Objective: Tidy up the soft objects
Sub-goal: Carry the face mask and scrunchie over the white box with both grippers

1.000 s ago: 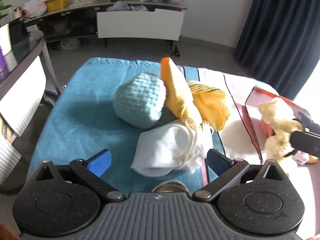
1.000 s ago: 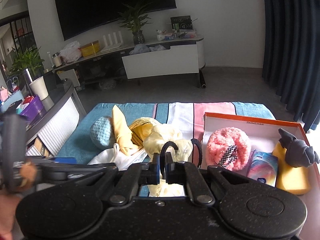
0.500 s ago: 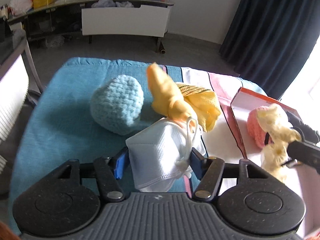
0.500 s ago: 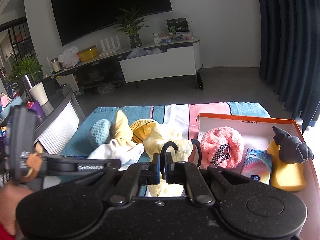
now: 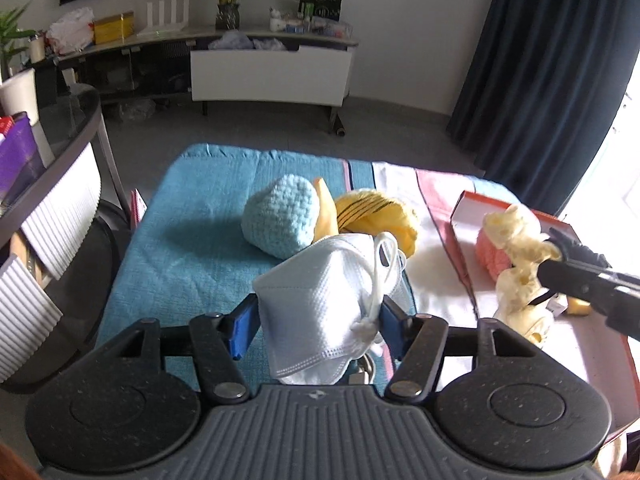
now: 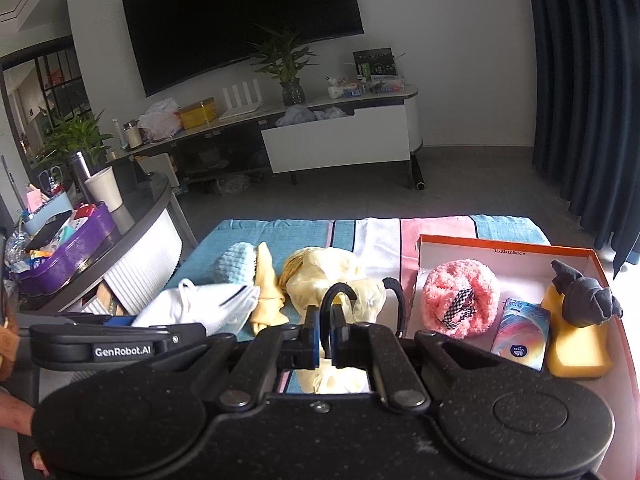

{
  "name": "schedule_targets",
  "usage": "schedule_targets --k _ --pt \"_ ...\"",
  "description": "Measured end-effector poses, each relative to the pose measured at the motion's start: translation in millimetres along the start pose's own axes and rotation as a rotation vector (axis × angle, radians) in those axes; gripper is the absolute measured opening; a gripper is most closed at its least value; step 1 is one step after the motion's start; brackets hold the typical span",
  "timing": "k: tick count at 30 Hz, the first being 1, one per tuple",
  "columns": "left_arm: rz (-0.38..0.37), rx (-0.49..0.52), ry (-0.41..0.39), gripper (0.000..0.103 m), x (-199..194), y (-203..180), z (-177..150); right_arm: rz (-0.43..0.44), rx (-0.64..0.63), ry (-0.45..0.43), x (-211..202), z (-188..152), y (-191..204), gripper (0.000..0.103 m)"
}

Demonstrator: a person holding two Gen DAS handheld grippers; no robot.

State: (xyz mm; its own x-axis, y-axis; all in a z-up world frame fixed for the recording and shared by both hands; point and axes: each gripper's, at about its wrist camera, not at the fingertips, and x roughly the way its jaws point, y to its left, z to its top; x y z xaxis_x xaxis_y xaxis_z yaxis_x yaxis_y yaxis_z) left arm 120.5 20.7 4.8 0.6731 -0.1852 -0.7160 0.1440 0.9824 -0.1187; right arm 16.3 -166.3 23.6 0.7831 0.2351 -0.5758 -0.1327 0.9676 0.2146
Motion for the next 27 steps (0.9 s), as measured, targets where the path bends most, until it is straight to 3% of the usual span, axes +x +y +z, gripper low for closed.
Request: schedule_targets --k 10,27 --pt "0.042 -0.052 -0.098 0.063 -32 -20 -2 0.005 -0.007 -0.014 -18 -3 6 0.006" --pt "0.066 -0.044 -0.108 0.063 -37 -35 -7 -0.02 -0.013 -0.037 -36 -4 3 0.006"
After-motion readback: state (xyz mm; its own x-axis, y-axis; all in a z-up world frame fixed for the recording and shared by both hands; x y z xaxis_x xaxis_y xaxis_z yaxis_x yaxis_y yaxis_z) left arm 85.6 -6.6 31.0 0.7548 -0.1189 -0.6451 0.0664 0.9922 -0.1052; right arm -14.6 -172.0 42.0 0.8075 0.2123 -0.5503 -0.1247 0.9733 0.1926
